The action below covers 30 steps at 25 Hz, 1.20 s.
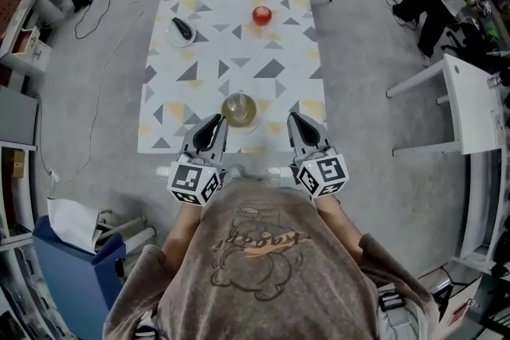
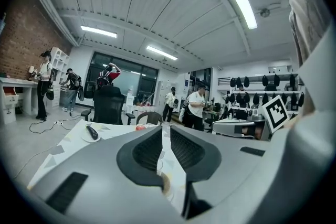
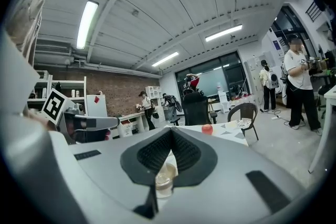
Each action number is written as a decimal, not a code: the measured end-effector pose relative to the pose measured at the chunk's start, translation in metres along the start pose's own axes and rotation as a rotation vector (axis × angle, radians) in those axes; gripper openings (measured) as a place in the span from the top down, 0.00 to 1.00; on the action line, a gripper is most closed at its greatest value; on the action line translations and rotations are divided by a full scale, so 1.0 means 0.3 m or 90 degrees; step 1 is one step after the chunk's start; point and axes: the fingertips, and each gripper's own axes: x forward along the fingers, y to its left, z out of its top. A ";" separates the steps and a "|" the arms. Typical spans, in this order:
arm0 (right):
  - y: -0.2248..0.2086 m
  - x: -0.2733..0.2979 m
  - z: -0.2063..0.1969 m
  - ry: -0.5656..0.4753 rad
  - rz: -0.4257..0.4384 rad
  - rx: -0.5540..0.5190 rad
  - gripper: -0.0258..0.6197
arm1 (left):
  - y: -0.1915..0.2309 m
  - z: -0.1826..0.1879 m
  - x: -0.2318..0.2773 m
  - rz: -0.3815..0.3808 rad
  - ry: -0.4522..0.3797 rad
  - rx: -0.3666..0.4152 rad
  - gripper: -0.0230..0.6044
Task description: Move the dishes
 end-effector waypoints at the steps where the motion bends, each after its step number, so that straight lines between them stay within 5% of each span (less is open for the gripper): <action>1: -0.004 0.004 0.000 0.001 -0.001 0.000 0.97 | 0.002 -0.002 0.006 -0.001 0.002 0.001 0.88; 8: -0.025 0.039 0.004 0.001 -0.013 0.002 0.97 | 0.020 -0.031 0.044 -0.026 0.020 0.011 0.57; 13: -0.023 0.061 -0.006 0.008 -0.014 0.004 0.97 | 0.052 -0.072 0.080 -0.029 0.033 0.015 0.46; 30: -0.066 0.041 -0.010 0.028 -0.057 0.002 0.97 | 0.109 -0.371 0.255 -0.082 0.158 0.052 0.43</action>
